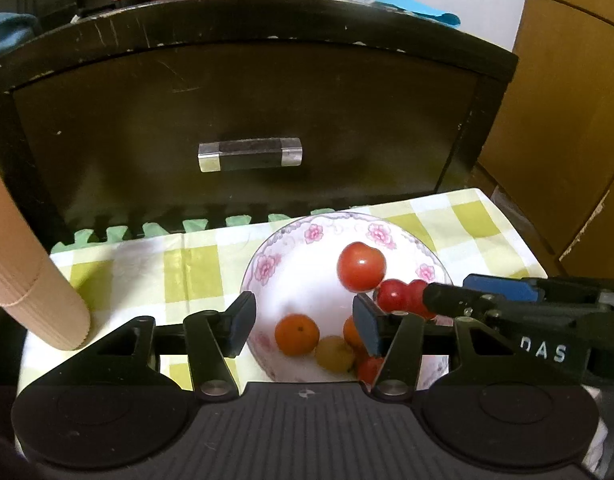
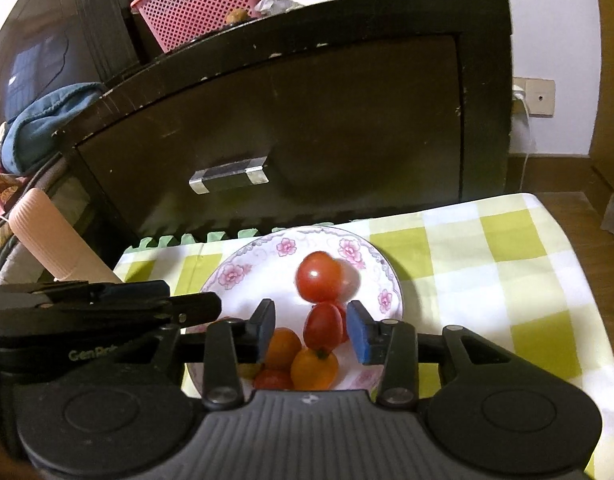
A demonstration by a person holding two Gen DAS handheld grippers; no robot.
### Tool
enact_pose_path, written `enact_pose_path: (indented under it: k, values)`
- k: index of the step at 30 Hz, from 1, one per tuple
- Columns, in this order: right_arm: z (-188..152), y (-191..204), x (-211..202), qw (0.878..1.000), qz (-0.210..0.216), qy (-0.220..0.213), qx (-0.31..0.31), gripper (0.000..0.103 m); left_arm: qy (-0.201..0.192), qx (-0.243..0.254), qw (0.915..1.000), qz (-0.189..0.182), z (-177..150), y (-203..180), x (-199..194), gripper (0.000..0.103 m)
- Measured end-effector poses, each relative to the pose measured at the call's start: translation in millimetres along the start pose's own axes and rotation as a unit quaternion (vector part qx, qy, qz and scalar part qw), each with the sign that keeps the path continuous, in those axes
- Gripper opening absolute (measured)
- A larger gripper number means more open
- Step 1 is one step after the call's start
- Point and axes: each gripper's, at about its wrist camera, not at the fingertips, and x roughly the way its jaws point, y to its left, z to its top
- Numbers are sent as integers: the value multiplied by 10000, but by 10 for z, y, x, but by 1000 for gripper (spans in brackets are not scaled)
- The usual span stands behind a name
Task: Organize fruits
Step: 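Move both tools back toward the two kiwis on the cloth, then grasp a kiwi with the left tool while the right tool grasps the other kiwi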
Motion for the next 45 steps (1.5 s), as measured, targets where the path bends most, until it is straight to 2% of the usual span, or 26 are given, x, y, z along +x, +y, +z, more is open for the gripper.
enact_pose_path:
  k: [13,23,31,45]
  values:
    - [-118,7,-205,10000,-69,28,45,37,116,101,9999,2,-270,29,-250,63]
    - [-467,156,-287,9993,51,358,-56,38,485,156,9987,-16,-636,21,-319,63]
    - [-597,211,-315,9984,97,548,-39,38,832,190,9963,-81,-817,-23,-248,63]
    - [-658,279,-175,9957,153,916,-17,38,1361,60,9906,-107,-904,-22,28,46]
